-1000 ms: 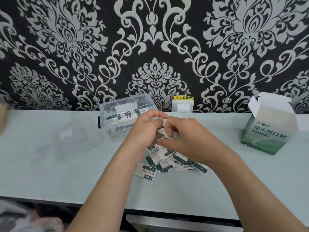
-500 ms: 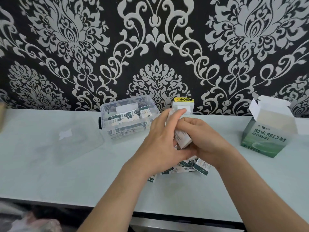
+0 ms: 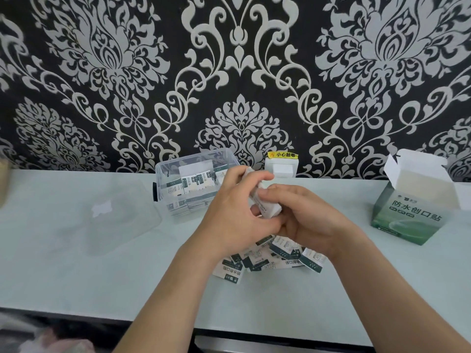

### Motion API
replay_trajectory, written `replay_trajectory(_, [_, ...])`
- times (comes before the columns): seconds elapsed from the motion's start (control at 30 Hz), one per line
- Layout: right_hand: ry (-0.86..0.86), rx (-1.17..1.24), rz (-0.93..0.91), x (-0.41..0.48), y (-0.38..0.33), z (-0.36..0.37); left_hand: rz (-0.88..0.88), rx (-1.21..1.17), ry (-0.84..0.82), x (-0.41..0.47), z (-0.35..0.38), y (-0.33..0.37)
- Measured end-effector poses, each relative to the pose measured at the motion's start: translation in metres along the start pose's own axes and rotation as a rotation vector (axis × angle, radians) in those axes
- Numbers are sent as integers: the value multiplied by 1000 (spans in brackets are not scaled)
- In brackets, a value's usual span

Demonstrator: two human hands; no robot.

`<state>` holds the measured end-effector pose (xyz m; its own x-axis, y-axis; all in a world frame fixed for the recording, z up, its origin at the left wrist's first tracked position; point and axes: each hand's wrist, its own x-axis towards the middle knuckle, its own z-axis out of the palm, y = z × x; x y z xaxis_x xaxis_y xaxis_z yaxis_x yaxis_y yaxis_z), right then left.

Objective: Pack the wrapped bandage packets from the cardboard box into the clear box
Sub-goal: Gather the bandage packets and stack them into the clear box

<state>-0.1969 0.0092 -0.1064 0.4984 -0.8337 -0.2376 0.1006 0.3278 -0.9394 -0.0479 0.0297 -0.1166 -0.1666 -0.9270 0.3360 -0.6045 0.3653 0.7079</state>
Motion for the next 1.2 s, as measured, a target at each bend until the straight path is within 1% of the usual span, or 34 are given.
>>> replay_trajectory(0.1, [10,0,-37,5,-11,5,5,15,12,6,-10,2])
replay_trajectory(0.17, [27,-20,-79,9,-22,12,-22,-16,-8,14,-21,5])
replay_trajectory(0.23, [76,-147,-123,18,-37,23,-65,-90,-60,26,-42,4])
replay_trajectory(0.33, [146,-410,-220,37,-60,40,-115,-232,-148,41,-80,-2])
replay_trajectory(0.4, [189,-579,-282,51,-69,50,-148,-285,-168,45,-98,-11])
replay_trajectory(0.5, [217,-783,-311,75,-72,62,-239,-330,-164,44,-115,-28])
replay_trajectory(0.57, [203,-889,-316,87,-70,66,-348,-371,-118,41,-122,-37])
replay_trajectory(0.67, [142,-972,-310,99,-63,75,-460,-494,85,41,-126,-47])
replay_trajectory(0.73, [104,-1013,-301,102,-60,81,-479,-413,236,44,-122,-53])
replay_trajectory(0.8, [53,-1003,-264,107,-58,85,-495,-346,324,45,-118,-59])
replay_trajectory(0.87, [26,-895,-220,114,-56,84,-524,-306,371,45,-116,-66])
replay_trajectory(0.93, [65,-784,-174,120,-53,81,-541,-221,416,45,-116,-71])
replay_trajectory(1.0, [102,-690,-99,126,-49,79,-544,-108,432,46,-115,-76])
replay_trajectory(1.07, [92,-659,-17,134,-44,81,-545,21,420,47,-114,-81])
replay_trajectory(1.13, [63,-701,33,140,-40,84,-536,117,387,48,-111,-86])
replay_trajectory(1.2, [49,-746,54,145,-38,88,-518,137,360,46,-109,-89])
